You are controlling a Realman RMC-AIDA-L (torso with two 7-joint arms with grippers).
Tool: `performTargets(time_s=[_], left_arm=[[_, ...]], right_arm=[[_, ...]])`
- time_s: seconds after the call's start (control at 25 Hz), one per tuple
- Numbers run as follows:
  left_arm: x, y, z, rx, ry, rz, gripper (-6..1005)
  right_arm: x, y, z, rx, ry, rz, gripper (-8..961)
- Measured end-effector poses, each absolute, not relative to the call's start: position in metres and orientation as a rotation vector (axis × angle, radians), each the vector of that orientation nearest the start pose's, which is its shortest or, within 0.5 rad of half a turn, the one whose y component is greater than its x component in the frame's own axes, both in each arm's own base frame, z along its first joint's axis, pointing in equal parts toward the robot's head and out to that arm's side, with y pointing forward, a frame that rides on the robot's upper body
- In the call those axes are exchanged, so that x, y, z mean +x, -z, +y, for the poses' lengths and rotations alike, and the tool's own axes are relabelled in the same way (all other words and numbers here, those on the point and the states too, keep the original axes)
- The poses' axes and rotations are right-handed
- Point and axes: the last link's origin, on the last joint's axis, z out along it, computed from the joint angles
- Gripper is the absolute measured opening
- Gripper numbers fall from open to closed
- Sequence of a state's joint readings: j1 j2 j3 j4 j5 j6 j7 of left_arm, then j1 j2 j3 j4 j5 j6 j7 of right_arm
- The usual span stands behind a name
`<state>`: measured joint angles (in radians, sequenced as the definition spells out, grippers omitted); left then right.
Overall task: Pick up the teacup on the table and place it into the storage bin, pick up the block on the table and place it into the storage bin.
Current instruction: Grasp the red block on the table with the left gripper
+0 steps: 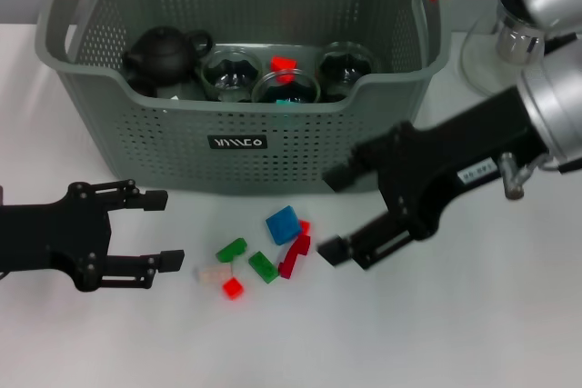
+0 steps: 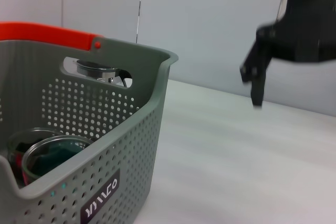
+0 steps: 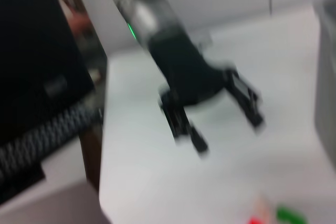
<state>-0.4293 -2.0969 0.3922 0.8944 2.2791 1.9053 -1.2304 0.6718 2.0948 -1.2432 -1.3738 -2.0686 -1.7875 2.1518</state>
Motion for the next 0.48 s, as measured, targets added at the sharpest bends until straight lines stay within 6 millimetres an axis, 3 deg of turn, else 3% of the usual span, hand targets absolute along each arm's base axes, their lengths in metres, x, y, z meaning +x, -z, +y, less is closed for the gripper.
performTargets(time_s=[0.2,0.48], left_arm=[[-0.298,-0.048,0.272,-2.794,0.594,-0.455,813],[-0.3,-0.044,0.272,-2.785,0.597,-0.475,814]], right_arm=[[0.113,0.016,0.327,-3.189,0.147,0.49,931],[0.13,0.045,0.337,-3.158,0.287,0.592,930]])
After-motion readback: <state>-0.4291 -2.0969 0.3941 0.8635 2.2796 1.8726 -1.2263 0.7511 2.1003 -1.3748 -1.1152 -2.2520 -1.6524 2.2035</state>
